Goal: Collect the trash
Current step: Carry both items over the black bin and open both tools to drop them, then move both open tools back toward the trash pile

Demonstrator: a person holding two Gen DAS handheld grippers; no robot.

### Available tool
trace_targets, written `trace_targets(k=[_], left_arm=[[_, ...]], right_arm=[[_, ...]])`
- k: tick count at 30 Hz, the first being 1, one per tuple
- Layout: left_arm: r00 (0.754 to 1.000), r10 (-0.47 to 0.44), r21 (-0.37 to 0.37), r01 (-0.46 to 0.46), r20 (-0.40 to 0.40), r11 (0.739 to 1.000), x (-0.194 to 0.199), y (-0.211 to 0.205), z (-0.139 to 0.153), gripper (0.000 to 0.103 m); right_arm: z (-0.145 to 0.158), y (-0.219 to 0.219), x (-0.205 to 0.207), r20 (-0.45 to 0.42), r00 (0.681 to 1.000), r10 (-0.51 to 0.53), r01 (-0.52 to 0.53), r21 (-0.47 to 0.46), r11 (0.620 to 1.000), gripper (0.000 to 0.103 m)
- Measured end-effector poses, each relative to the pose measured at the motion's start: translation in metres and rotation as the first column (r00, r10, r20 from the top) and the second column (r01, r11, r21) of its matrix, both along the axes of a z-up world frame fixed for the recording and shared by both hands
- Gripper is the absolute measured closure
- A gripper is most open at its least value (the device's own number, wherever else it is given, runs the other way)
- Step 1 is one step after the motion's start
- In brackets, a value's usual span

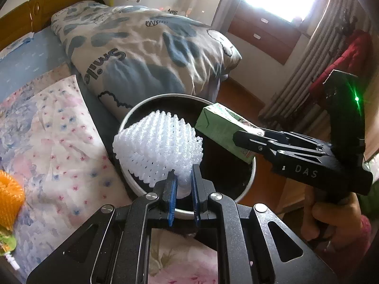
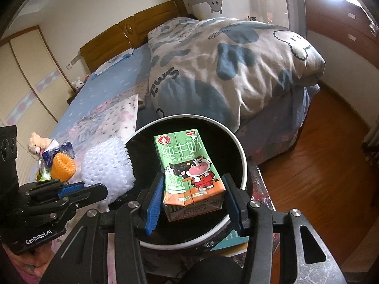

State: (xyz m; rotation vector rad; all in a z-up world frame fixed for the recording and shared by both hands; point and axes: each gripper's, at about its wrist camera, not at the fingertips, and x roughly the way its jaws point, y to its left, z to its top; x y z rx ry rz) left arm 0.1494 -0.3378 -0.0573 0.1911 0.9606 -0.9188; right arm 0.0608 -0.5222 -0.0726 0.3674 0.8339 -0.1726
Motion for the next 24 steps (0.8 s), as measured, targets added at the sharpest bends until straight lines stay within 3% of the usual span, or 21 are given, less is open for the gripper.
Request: trace_targets(k=[7,10,11,12,15,20,24], left_arm=[[1.000,-0.006,0.025,0.006,-0.001,1.000,0.003,-0.010,-0.007,0.090],[1.000,0.001,0.033,0.000,-0.020,0.999,0.006,-0.011,-0.010,0.066],[1.000,0.009,0.031,-0.009,-0.026,0.999,0.007,-0.010,-0.011,0.049],[0.999,0.019,0.025,-0.018,-0.028,1.000,0.008,-0.008,-0.011,0.041],[0.999,0.034,0.010,-0.033,-0.032,0.999,0.006,0.002,-0.010,0.040],[0.996,0.084,-0.014,-0.085,-0.020,0.996,-0.005,0.030,-0.009,0.039],[0.988,0.156,-0.021,-0.156,0.003,0.988,-0.015,0.063,-0.010,0.039]], right_arm=[[-0.005,-0.003,0.007,-0.018,1.000,0.008,-0.008,0.003,1.000,0.054],[-0.007,-0.005,0.011,-0.027,1.000,0.005,-0.005,0.008,1.000,0.053],[-0.008,-0.006,0.012,-0.028,1.000,0.005,-0.004,0.015,1.000,0.053],[-0.009,-0.008,0.012,-0.027,1.000,-0.002,0.002,0.031,1.000,0.053],[-0.009,-0.013,0.011,-0.023,1.000,-0.021,0.022,0.052,0.998,0.053],[-0.005,-0.008,0.002,0.013,0.999,-0.037,0.036,0.083,0.996,0.044],[-0.002,0.010,-0.006,0.045,0.998,-0.033,0.028,0.097,0.995,0.027]])
